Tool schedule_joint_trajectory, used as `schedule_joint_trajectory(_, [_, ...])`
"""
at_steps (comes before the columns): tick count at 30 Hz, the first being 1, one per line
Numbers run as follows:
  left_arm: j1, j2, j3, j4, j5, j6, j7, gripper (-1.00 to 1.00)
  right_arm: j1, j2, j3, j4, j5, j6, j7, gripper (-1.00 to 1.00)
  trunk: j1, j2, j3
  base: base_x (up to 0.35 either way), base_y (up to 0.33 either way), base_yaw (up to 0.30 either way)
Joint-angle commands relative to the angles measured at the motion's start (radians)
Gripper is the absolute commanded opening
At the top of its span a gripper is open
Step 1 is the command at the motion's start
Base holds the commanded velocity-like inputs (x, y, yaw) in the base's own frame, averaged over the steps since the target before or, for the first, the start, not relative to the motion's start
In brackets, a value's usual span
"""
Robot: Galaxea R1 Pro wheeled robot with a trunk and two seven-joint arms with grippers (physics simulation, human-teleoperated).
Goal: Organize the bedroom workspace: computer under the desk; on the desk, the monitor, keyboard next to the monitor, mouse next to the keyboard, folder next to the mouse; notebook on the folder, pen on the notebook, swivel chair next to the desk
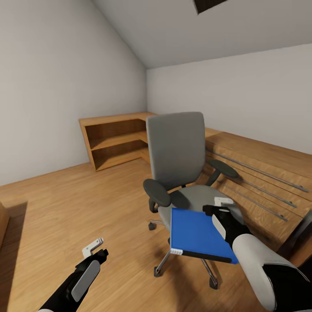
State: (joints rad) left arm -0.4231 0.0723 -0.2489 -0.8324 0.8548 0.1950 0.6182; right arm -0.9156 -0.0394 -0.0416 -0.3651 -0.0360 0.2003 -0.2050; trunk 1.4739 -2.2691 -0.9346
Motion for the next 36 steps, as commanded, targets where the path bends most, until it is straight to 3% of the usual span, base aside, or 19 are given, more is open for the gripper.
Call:
schedule_joint_trajectory(1, [-0.001, 0.001, -0.005, 0.006, 0.003, 0.003, 0.007, 1.00, 0.000, 0.000, -0.001, -0.005, -0.004, 0.005, -0.003, 1.00, 0.000, 0.000, 0.001, 0.000, 0.000, 0.000])
schedule_joint_trajectory(8, [-0.001, 0.001, -0.011, 0.082, -0.003, 0.000, 0.006, 1.00, 0.000, 0.001, -0.001, -0.014, -0.004, 0.005, -0.002, 1.00, 0.000, 0.000, 0.012, 0.000, 0.000, 0.000])
schedule_joint_trajectory(26, [0.000, 0.000, -0.010, 0.093, -0.003, 0.000, 0.006, 1.00, 0.005, 0.003, -0.004, -0.073, -0.008, 0.000, -0.002, 1.00, 0.000, 0.000, 0.040, 0.000, 0.000, 0.000])
schedule_joint_trajectory(29, [0.000, 0.000, -0.009, 0.093, -0.004, 0.000, 0.006, 1.00, 0.023, 0.012, -0.004, -0.118, -0.007, 0.004, -0.002, 1.00, 0.000, 0.000, 0.044, 0.000, 0.000, 0.000])
schedule_joint_trajectory(31, [0.000, 0.000, -0.009, 0.092, -0.005, 0.000, 0.006, 1.00, 0.095, 0.017, -0.004, -0.264, -0.007, 0.056, -0.003, 1.00, 0.000, 0.000, 0.047, 0.000, 0.000, 0.000])
schedule_joint_trajectory(36, [-0.001, 0.000, -0.008, 0.092, -0.005, 0.000, 0.006, 1.00, 0.208, 0.021, -0.004, -0.497, -0.009, 0.160, -0.004, 1.00, 0.000, 0.000, 0.050, 0.000, 0.000, 0.000])
